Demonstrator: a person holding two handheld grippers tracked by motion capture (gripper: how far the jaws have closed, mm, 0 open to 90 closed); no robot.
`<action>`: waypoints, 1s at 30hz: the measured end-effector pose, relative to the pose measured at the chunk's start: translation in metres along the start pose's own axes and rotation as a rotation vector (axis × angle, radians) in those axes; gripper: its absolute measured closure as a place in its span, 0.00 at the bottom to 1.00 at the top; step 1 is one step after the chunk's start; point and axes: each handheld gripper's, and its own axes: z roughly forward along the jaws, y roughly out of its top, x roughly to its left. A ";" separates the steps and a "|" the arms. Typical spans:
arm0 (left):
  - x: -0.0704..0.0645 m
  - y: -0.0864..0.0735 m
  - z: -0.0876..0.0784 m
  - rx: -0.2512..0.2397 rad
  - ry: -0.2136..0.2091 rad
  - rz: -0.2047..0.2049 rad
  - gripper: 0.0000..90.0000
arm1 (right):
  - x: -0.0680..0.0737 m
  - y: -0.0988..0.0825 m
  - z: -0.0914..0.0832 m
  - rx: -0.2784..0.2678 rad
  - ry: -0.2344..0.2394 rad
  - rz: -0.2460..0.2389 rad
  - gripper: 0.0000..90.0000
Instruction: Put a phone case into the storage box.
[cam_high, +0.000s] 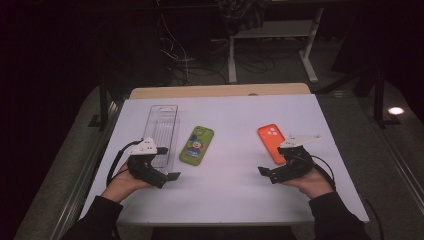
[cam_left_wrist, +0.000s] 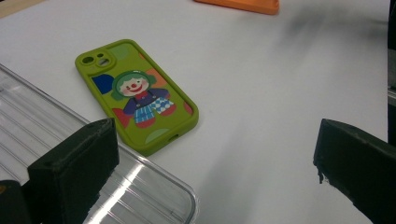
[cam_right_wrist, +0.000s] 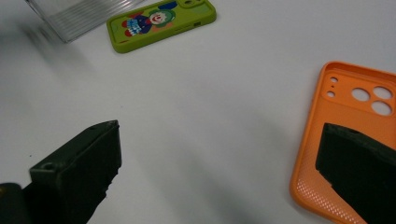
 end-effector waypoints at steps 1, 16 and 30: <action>0.000 0.000 0.000 0.000 0.000 0.000 0.00 | 0.000 0.000 0.000 0.000 0.000 0.000 0.00; -0.001 0.001 0.000 0.002 0.000 0.008 0.00 | -0.017 0.026 -0.002 -0.028 -0.041 -0.009 0.00; -0.001 0.001 0.001 0.006 0.000 0.012 0.00 | -0.040 0.050 0.001 -0.054 -0.079 0.024 0.00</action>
